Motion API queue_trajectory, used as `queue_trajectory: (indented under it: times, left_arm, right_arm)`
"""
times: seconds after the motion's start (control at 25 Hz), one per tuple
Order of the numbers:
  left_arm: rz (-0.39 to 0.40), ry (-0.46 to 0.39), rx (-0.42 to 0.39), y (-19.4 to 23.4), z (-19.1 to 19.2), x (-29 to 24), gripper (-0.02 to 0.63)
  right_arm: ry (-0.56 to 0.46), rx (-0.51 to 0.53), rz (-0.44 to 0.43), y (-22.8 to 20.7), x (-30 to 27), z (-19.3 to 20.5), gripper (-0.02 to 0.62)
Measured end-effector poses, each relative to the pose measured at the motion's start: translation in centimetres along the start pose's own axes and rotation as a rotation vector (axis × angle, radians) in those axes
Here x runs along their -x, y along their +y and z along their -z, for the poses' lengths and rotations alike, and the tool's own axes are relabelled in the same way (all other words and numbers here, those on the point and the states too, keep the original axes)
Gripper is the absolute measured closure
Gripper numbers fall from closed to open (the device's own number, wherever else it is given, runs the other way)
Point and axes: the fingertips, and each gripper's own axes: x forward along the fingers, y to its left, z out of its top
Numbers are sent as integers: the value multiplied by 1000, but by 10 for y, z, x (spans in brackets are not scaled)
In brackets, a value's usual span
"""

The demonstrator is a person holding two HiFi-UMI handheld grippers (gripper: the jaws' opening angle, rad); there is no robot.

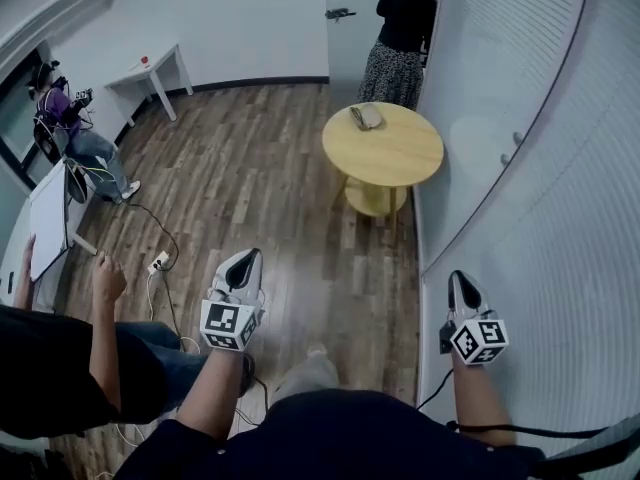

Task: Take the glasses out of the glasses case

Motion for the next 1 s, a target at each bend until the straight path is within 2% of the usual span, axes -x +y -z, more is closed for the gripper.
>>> queue_trajectory:
  times: [0.36, 0.84, 1.0]
  left_arm:
    - [34, -19, -7, 58, -12, -90, 600]
    - [87, -31, -17, 154, 4, -203, 600]
    - [104, -14, 32, 161, 21, -235, 600]
  right_arm:
    - [-2, 6, 31, -7, -87, -24, 588]
    - [-12, 6, 59, 5, -220, -29, 588]
    - [17, -10, 67, 0, -244, -17, 588]
